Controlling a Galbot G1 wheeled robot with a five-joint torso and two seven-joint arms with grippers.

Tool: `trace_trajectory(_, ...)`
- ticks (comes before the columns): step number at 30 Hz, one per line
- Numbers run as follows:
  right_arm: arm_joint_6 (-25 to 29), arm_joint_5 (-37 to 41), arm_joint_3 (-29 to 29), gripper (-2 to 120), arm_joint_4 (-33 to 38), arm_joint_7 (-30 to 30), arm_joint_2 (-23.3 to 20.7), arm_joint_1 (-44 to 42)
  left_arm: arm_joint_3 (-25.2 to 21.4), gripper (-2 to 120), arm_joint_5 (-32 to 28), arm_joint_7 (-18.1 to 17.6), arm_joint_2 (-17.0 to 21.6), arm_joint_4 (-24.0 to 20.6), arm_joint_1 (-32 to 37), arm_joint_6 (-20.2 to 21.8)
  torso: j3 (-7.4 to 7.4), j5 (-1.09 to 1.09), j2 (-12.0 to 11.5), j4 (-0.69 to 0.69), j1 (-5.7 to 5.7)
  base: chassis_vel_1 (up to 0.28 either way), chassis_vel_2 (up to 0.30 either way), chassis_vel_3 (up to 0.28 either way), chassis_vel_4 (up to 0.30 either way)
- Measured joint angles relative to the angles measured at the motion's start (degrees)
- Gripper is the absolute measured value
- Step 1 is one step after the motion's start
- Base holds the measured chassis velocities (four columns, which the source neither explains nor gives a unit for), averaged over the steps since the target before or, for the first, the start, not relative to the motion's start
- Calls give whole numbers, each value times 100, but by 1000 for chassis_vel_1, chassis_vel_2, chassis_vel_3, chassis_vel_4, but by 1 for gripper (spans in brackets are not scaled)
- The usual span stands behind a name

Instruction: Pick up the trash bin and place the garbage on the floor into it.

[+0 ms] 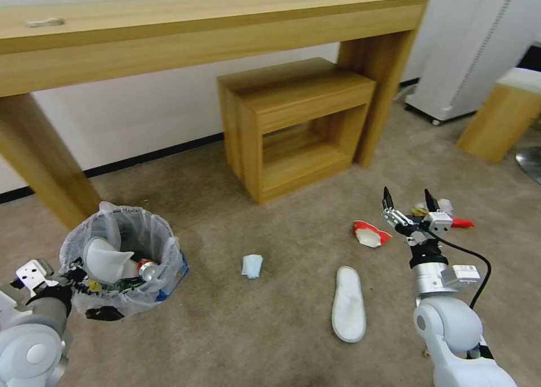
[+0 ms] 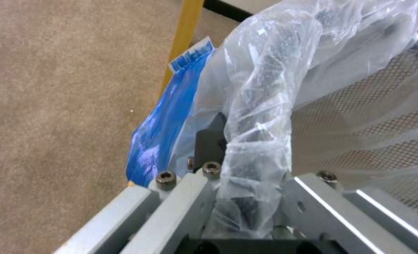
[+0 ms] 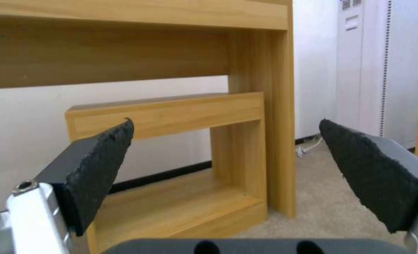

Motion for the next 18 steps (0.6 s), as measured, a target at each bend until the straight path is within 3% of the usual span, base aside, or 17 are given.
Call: trace_trajectory(18,-39,-29,25,100,23,0,0,-20,-2,1,-14,2,25,-54,21,-16,-1,1,0,0,0,-8,11,9,-9)
